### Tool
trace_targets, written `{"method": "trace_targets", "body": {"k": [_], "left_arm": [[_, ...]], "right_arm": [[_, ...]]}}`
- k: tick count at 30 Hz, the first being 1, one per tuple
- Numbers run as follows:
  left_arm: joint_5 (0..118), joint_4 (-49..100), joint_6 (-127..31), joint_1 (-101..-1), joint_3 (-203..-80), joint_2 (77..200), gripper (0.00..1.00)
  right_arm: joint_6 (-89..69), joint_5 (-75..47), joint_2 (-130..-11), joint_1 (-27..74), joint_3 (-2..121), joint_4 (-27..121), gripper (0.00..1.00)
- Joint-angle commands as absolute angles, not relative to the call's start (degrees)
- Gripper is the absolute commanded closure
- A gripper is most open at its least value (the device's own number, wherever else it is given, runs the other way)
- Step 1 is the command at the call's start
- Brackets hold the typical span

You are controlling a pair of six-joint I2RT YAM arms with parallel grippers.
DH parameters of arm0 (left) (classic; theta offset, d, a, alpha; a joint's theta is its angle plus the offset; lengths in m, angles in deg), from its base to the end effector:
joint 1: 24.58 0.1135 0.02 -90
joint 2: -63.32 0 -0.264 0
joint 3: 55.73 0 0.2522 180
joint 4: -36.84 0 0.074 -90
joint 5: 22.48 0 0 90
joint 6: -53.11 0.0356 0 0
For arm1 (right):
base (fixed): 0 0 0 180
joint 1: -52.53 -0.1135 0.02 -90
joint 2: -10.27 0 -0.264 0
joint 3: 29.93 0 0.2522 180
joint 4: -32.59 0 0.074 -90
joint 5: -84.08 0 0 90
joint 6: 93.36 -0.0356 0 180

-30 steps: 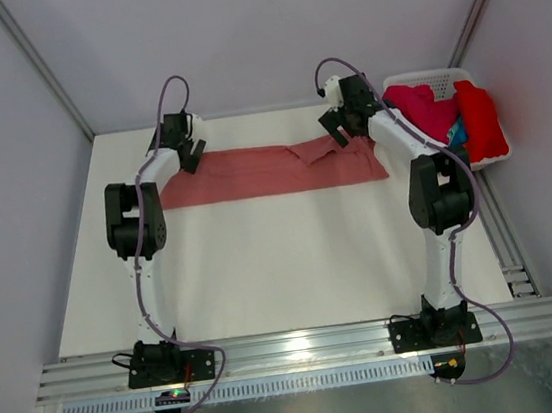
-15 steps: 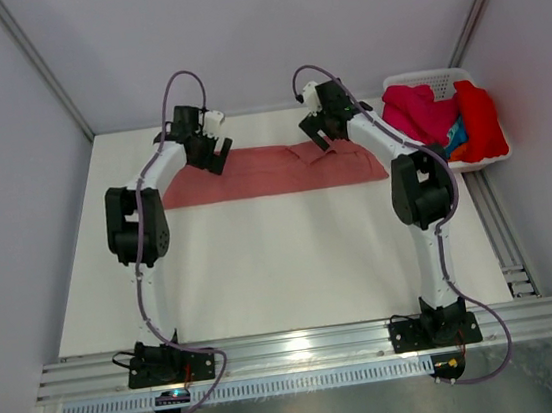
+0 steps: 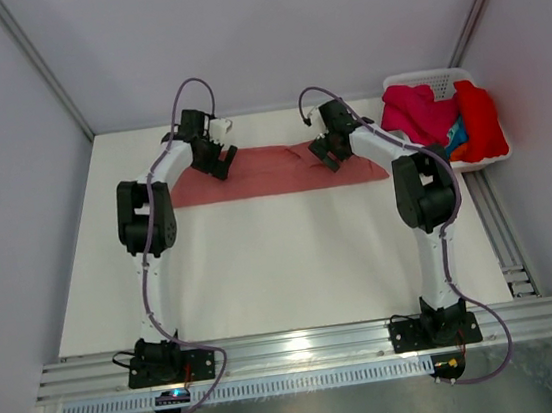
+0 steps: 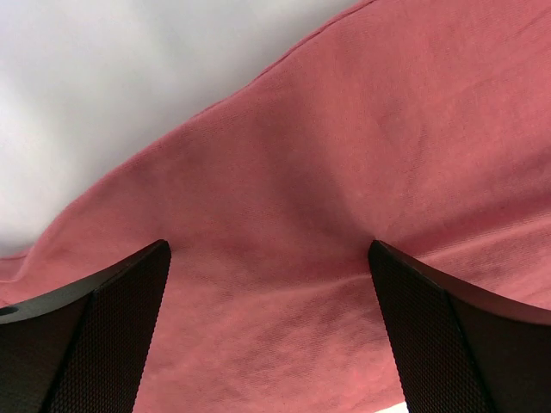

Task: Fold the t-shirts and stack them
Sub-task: Fold the tshirt

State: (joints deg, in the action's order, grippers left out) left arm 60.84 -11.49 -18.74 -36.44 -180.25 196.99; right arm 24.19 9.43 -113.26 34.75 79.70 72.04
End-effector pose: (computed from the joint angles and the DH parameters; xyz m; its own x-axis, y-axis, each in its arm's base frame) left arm 0.4983 -0.1089 0.1721 -0.7015 0.4635 -0.5414 0.5092 0.8575 0.0743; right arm 0.4555 0.1362 0.1861 -0.6107 -0.6642 -0.4310 -0.4810 0.7436 -0.4644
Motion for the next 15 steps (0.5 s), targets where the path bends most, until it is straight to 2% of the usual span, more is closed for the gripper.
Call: {"method": "trace_targets", "body": {"k": [1, 15], "left_arm": [[60.7, -12.2, -17.2, -36.2, -181.7, 195.8, 0.01], [65.1, -10.1, -15.1, -36.2, -178.8, 190.7, 0.01]], "right_arm": [[22.7, 10.0, -108.8, 34.5, 80.2, 71.9, 0.01], [21.7, 9.7, -108.8, 34.5, 79.7, 73.4, 0.0]]}}
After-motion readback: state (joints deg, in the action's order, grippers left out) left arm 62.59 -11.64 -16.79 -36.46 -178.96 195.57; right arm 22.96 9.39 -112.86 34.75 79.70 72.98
